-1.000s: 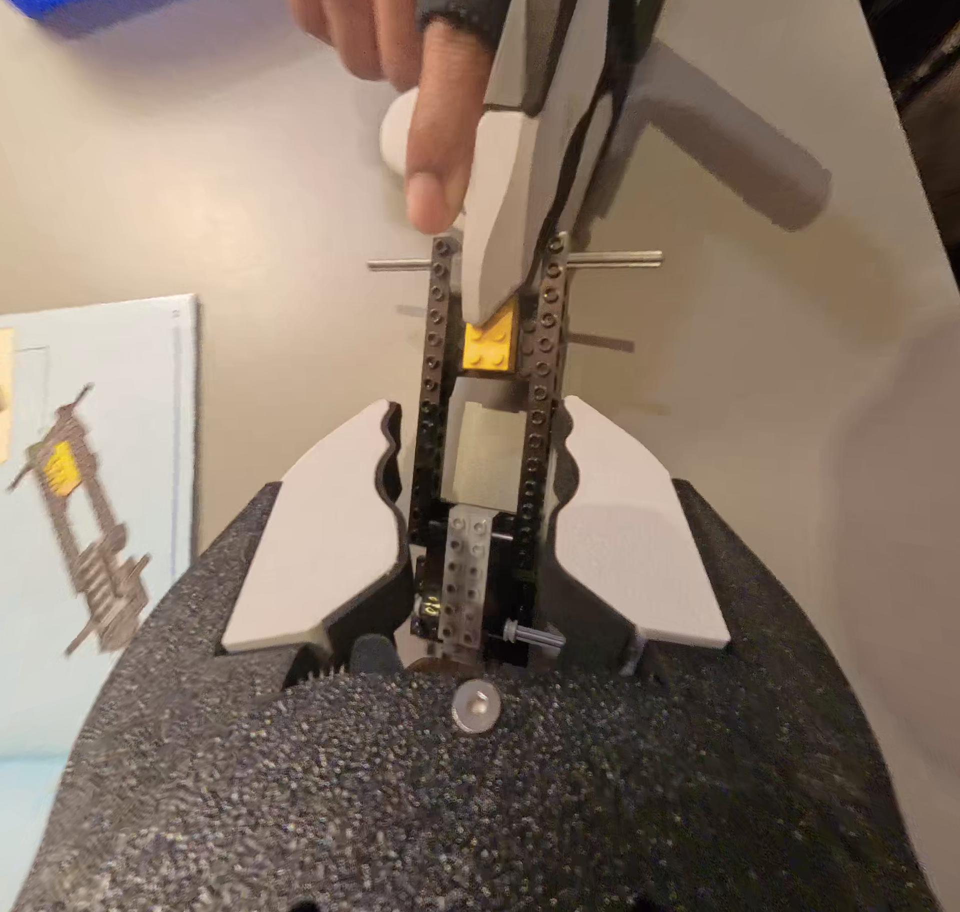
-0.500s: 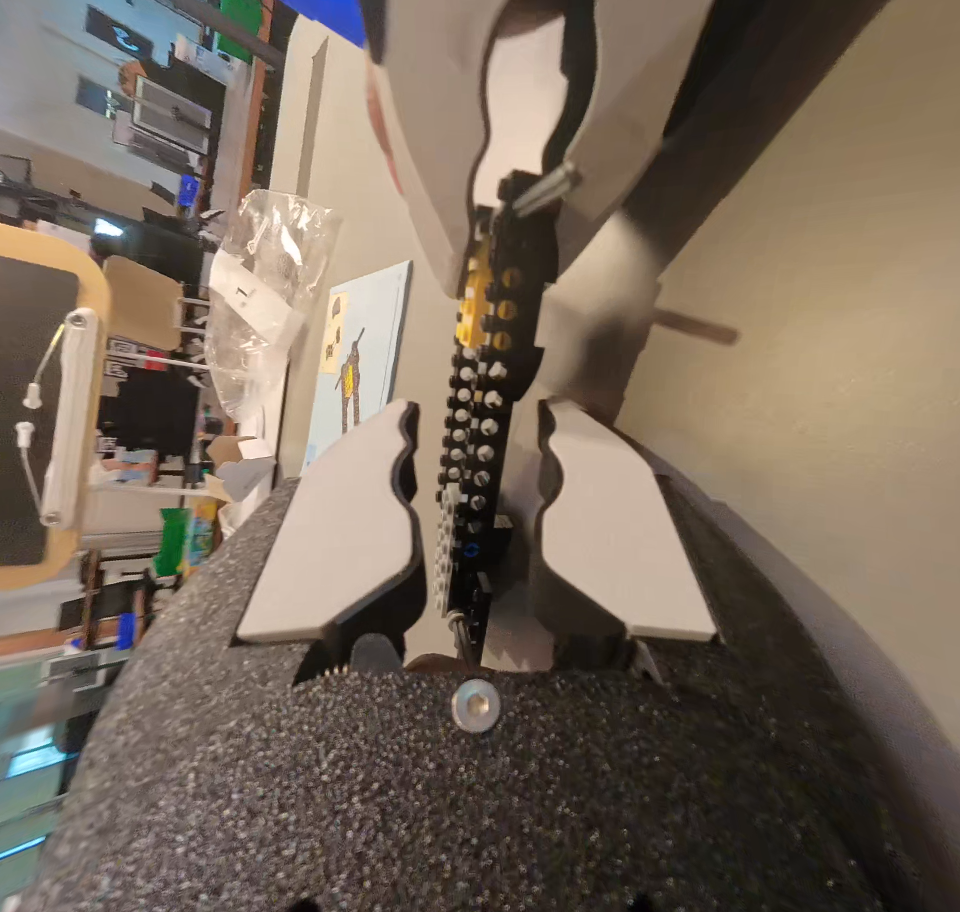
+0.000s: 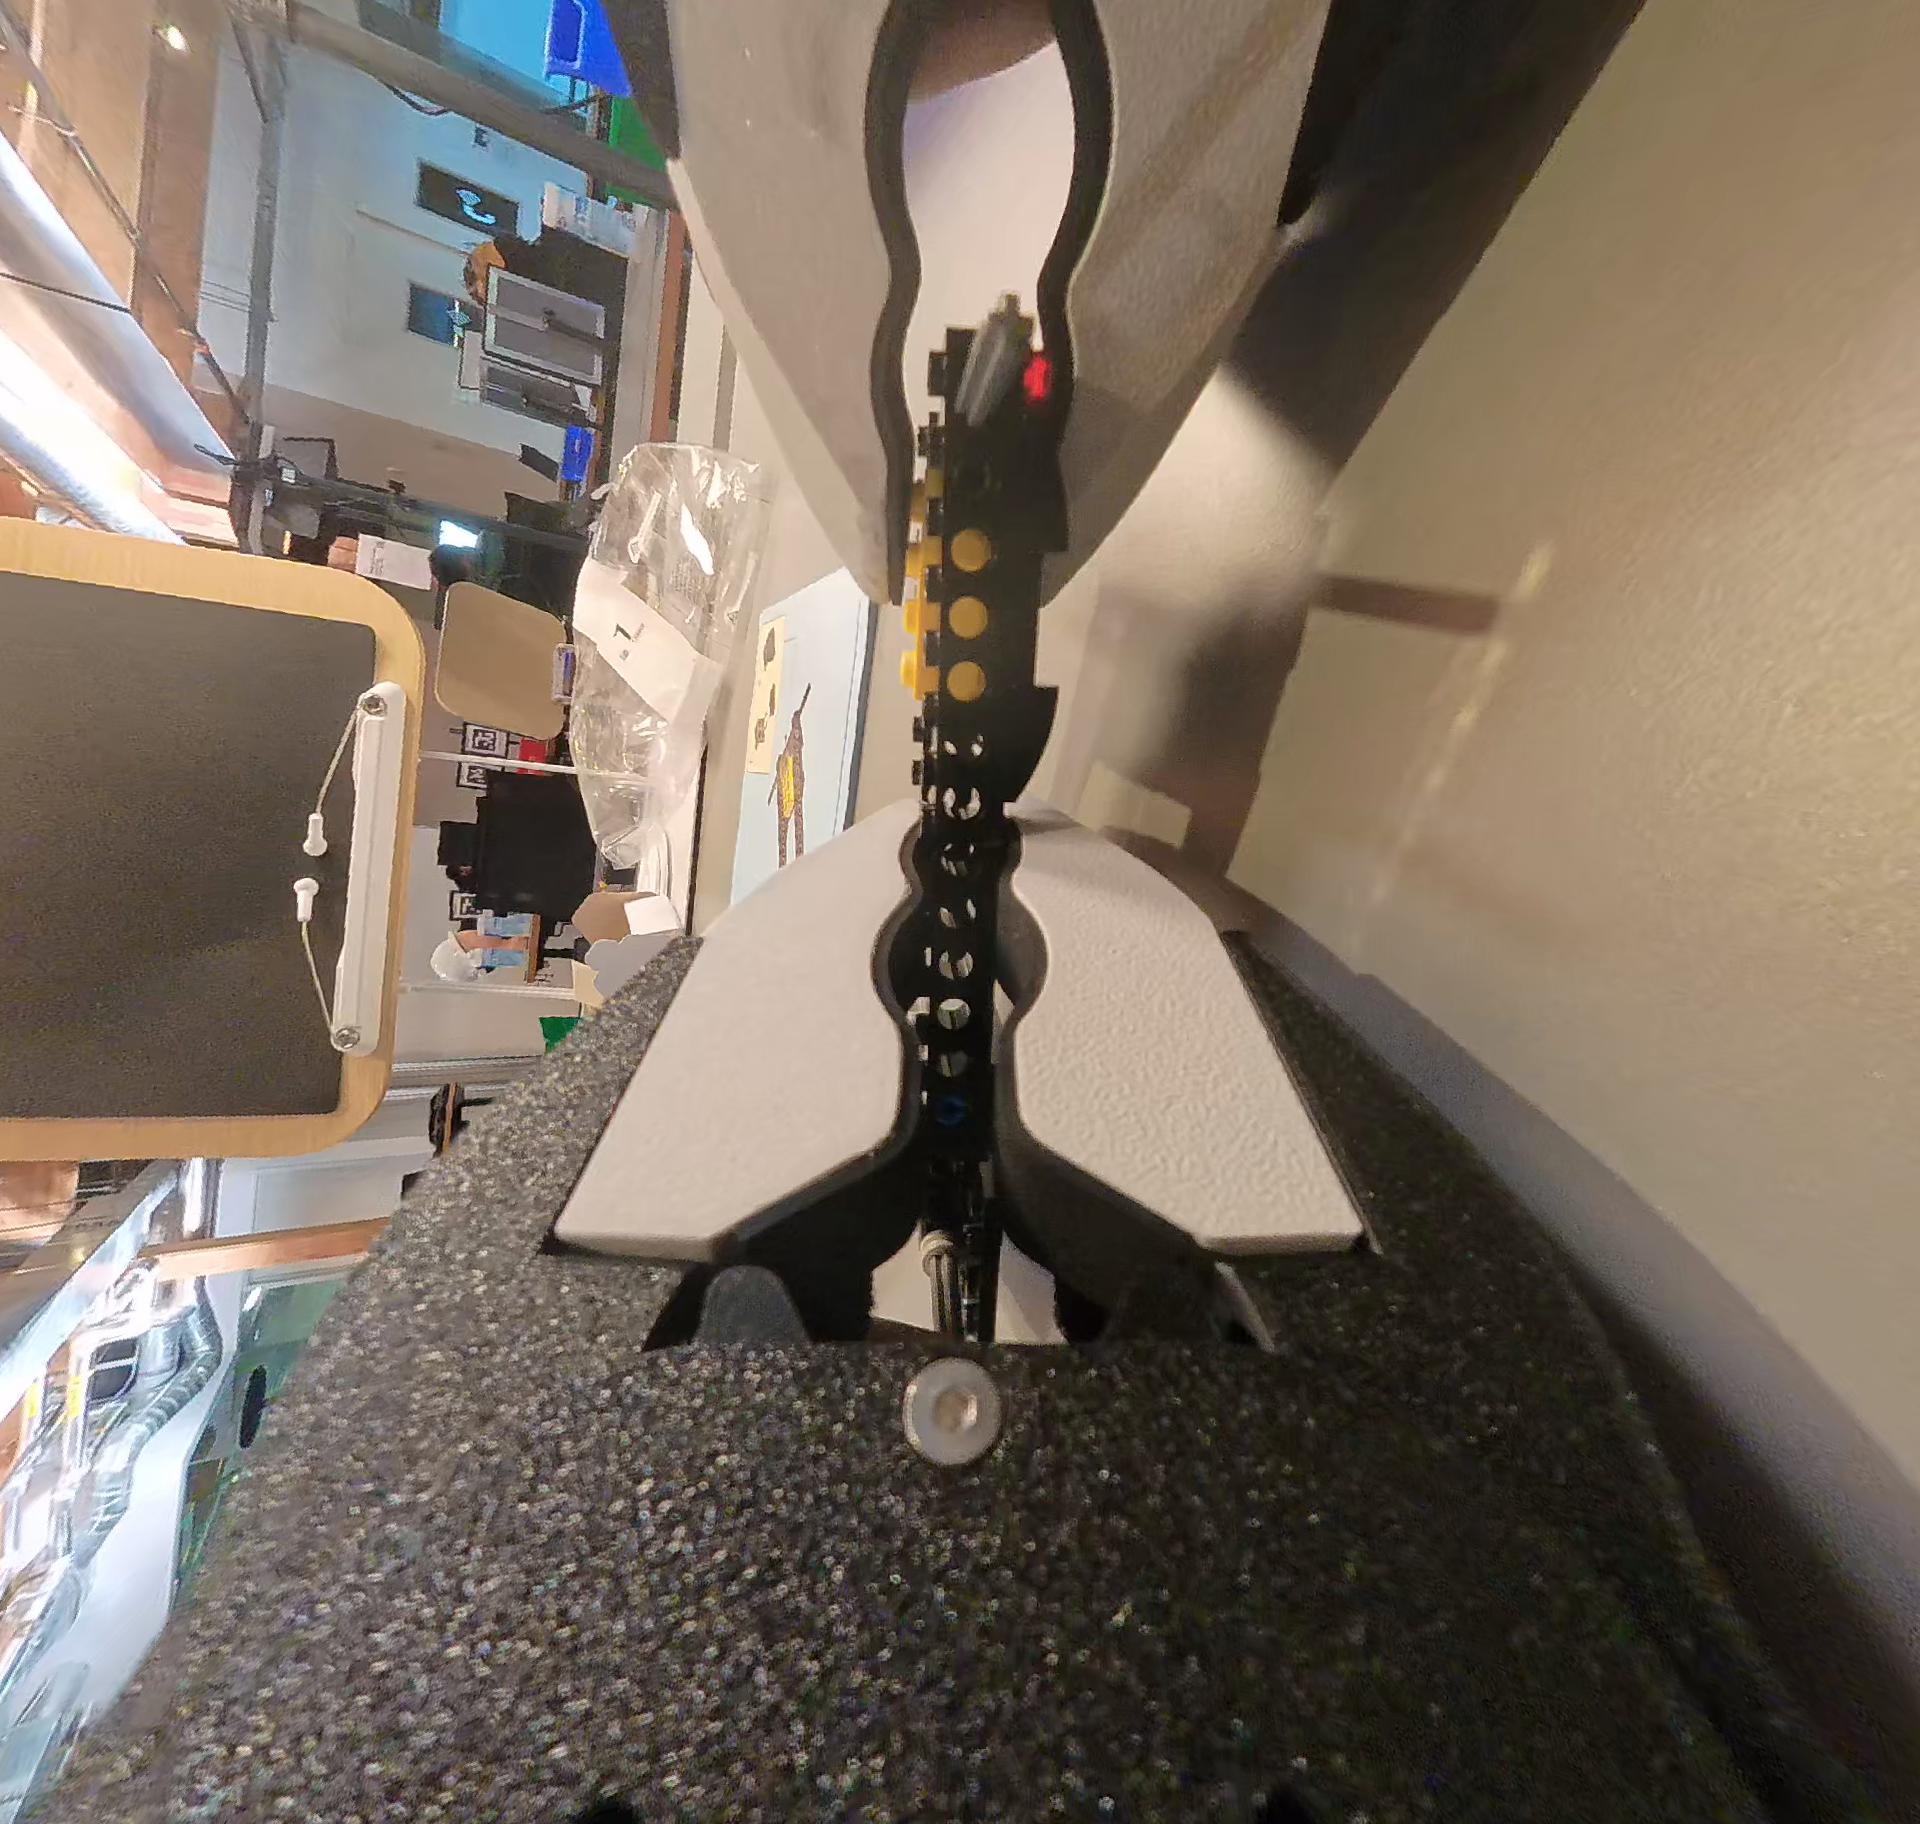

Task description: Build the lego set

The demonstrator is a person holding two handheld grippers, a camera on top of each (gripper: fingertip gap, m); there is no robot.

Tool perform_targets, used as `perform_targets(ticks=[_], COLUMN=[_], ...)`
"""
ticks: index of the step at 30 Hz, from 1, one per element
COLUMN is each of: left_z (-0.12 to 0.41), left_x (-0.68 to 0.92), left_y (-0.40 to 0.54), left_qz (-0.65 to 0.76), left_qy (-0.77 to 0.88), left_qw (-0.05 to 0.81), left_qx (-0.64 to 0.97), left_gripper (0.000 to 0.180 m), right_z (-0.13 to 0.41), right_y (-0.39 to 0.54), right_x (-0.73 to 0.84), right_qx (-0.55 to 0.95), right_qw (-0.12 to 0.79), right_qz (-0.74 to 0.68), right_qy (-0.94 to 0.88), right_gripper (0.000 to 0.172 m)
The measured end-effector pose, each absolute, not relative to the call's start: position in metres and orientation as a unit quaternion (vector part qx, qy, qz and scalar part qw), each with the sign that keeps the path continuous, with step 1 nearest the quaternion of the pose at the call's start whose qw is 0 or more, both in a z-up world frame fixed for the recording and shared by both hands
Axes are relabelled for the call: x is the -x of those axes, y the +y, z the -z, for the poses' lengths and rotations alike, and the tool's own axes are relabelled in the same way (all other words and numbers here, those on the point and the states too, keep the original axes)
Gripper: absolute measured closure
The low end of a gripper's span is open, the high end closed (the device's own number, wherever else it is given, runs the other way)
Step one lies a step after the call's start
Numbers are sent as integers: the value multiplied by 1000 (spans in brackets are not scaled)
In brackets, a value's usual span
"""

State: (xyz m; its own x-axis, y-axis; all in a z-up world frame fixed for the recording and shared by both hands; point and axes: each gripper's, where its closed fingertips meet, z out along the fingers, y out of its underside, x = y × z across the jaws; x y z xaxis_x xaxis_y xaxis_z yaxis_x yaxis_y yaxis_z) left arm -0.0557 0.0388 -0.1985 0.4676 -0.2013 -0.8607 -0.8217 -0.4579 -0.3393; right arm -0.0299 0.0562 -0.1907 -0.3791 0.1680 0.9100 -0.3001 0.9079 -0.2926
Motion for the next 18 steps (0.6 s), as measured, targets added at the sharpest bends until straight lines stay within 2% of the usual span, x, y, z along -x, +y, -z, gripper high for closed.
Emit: perform_targets(ticks=[15,18], left_z=[196,193], left_x=[53,53], left_y=[40,40], left_qz=[-433,-445], left_qy=[359,361], left_qw=[380,380], left_qx=[734,726], left_gripper=[172,164], right_z=[195,196], right_y=[53,52], right_x=[26,27], right_qx=[-63,-57], right_qw=[549,546], right_qz=[-192,-188], right_qy=[-811,-815], right_gripper=[154,154])
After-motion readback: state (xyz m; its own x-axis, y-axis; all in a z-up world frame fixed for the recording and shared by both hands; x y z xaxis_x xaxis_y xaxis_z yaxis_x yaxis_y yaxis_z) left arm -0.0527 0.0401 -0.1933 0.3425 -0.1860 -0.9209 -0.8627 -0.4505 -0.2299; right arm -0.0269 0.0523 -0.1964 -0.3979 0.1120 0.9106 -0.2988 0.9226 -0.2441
